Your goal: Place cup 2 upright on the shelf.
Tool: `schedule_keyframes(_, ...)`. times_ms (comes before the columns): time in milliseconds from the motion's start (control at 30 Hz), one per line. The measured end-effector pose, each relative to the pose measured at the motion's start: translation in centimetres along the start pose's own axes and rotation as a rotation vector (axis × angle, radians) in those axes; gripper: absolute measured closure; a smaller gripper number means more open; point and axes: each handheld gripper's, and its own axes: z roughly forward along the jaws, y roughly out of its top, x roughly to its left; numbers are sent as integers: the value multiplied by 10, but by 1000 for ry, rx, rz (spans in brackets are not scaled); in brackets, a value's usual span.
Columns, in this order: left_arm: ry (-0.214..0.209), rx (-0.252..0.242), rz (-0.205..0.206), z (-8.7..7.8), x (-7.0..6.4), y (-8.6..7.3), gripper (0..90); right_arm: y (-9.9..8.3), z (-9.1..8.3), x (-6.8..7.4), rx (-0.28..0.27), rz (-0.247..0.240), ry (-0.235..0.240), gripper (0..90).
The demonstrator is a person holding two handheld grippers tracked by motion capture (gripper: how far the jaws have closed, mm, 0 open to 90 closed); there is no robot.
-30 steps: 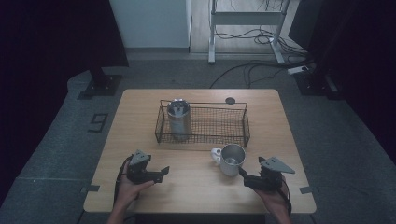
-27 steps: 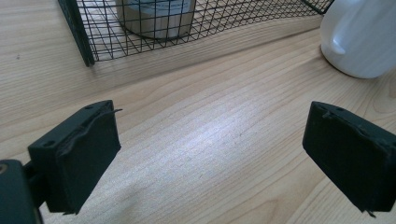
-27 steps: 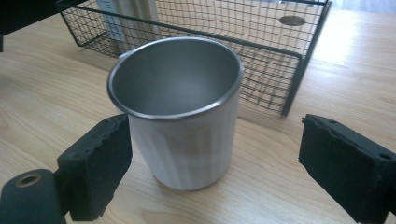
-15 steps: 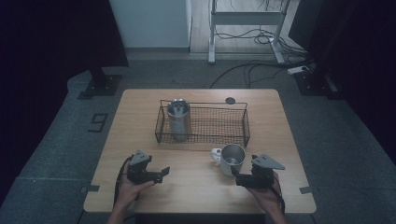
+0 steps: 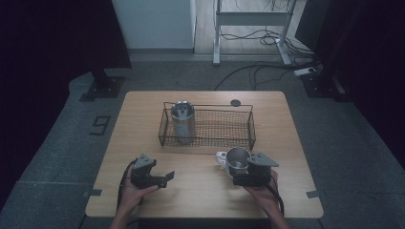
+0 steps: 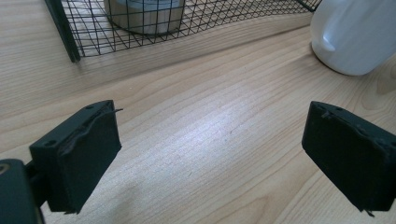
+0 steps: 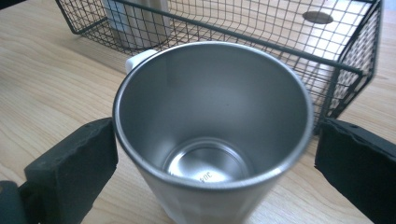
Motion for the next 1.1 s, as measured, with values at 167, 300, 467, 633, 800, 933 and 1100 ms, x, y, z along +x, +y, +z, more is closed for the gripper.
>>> schedule_keyframes(167,-1,4,1,1,-1,0,43,4,11,1,2,6,-1,0)
schedule_keyframes(300,-3,3,2,1,-1,0,44,5,22,4,16,4,-3,0)
schedule_keyframes(467,-1,0,2,0,-1,0,45,2,29,6,23,-13,-18,33)
schedule_keyframes(633,0,7,7,2,-1,-1,46,0,29,5,11,-28,-29,66)
schedule_keyframes(800,-4,19,20,5,-4,-2,46,-1,28,4,13,-36,-17,68)
schedule_keyframes(933,-3,19,18,5,-5,-1,47,-1,27,2,12,-38,-12,69)
schedule_keyframes(1100,-2,19,18,5,-5,-2,47,-3,24,-1,6,-22,-17,69)
